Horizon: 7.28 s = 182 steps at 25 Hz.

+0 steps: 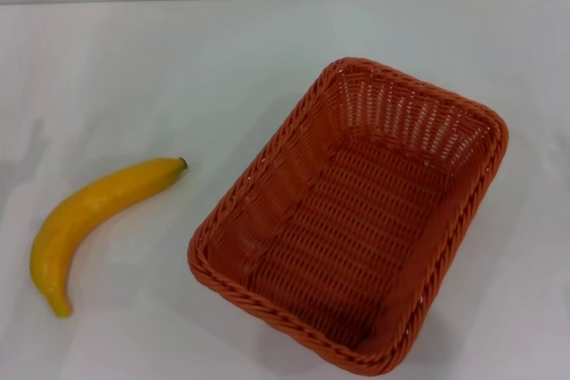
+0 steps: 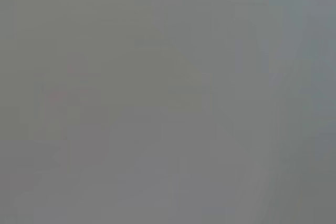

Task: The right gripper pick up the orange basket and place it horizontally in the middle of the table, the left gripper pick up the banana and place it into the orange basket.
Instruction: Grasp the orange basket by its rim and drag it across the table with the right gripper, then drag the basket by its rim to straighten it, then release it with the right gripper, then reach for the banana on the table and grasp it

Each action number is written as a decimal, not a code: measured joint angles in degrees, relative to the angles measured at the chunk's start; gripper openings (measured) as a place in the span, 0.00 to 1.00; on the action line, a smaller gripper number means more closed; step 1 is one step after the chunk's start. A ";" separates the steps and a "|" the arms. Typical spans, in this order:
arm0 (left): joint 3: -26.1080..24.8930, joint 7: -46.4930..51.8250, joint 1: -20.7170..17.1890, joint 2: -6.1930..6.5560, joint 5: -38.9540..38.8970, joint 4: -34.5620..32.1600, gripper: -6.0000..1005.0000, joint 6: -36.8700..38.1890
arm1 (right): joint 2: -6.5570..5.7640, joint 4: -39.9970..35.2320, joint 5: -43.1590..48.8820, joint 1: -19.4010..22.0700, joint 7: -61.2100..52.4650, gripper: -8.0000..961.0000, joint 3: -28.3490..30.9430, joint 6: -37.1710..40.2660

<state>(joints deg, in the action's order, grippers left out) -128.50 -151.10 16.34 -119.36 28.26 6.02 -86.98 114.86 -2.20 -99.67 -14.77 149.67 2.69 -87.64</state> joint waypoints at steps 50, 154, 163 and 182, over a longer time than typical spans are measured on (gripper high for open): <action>0.36 4.48 -0.26 0.09 0.16 0.31 0.89 -1.66 | -4.13 -51.80 67.68 -46.33 -102.55 0.88 -52.54 -7.83; 0.45 5.03 -1.54 0.45 1.19 2.51 0.89 -4.42 | -0.42 -71.41 54.88 -12.19 -131.91 0.32 -53.31 -6.74; 0.62 7.62 -2.15 0.83 2.09 2.74 0.89 -4.45 | -2.42 -71.53 51.19 -13.54 -130.41 0.58 -51.84 -7.93; -7.92 66.60 -10.61 3.29 53.86 54.20 0.89 5.86 | -0.23 -71.36 42.54 -6.72 -94.23 0.82 -30.36 2.41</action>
<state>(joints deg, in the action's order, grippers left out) -136.42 -84.49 5.73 -116.07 82.13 60.22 -81.12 114.64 -73.56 -57.13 -21.49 55.43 -27.68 -85.23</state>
